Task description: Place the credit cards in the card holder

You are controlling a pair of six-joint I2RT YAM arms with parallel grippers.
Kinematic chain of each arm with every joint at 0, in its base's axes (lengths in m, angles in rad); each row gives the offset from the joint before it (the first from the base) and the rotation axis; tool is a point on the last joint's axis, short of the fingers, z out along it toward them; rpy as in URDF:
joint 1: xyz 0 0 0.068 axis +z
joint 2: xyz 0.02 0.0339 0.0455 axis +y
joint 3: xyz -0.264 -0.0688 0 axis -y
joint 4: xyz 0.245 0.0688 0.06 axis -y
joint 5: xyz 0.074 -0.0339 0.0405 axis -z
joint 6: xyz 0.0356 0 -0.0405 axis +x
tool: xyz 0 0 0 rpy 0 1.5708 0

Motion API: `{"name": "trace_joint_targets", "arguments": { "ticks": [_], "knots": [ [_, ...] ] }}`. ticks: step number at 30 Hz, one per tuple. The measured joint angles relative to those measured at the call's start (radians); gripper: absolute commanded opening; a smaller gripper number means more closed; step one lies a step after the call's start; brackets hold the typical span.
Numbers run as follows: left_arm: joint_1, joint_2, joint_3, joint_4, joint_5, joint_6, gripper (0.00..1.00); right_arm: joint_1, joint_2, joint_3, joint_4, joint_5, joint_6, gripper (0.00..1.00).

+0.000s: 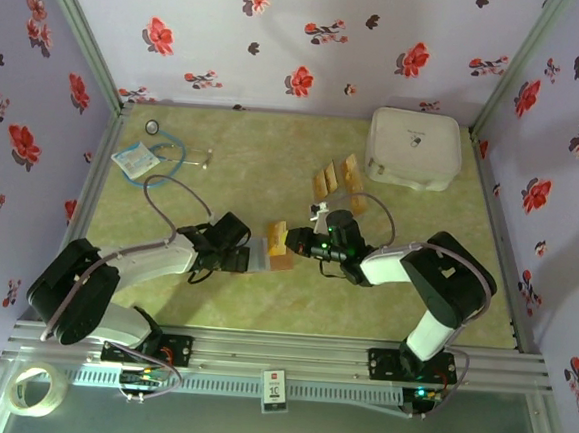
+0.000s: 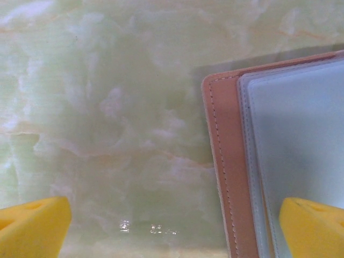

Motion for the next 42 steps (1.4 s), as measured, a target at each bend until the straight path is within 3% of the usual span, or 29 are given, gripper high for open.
{"name": "trace_joint_targets", "arguments": {
  "ticks": [42],
  "knots": [
    [-0.002,0.001,-0.023,0.041,-0.018,-0.041,1.00,0.010,0.041,-0.002,0.021,0.000,0.015,0.00]
  ]
}}
